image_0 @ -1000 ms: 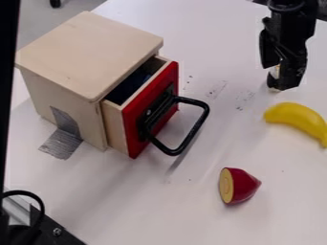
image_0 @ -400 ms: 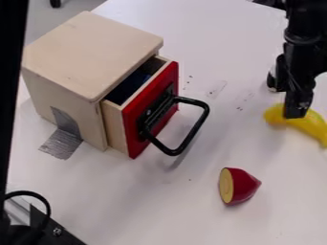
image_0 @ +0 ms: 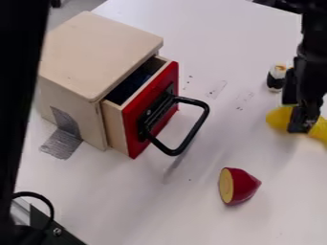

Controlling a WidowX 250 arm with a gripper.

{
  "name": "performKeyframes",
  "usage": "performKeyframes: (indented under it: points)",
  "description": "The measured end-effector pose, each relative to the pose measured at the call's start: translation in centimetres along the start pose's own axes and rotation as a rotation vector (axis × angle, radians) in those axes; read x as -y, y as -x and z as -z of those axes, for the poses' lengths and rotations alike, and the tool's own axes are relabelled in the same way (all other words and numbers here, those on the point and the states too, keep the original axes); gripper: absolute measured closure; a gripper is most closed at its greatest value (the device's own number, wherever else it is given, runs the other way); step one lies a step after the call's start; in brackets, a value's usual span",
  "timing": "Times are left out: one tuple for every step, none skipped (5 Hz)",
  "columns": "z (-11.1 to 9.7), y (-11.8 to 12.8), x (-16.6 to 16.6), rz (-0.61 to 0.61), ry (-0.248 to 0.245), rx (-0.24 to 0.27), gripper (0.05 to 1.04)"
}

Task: Picked the banana and placed it on top of the drawer

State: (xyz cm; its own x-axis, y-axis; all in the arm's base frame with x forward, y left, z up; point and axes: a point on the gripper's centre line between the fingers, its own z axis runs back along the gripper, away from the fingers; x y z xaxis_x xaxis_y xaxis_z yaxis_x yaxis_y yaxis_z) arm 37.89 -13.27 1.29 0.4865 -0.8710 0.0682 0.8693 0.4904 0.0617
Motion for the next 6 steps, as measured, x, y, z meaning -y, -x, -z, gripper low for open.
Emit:
performKeyframes:
  points:
    - [1.4, 0.1, -0.6, -0.019, -0.008, -0.052, 0.122]
    - [1.3, -0.2, -0.8, -0.022, -0.023, -0.054, 0.417]
    - [1.3, -0.2, -0.5, -0.065, -0.021, -0.047, 0.528]
    - [0.3, 0.6, -0.3, -0.291, 0.054, -0.075, 0.528]
    - [-4.1, 2.1, -3.2, -0.547, 0.064, -0.008, 0.528]
    - [-7.2, 4.5, -5.0, -0.798, 0.061, 0.017, 0.528]
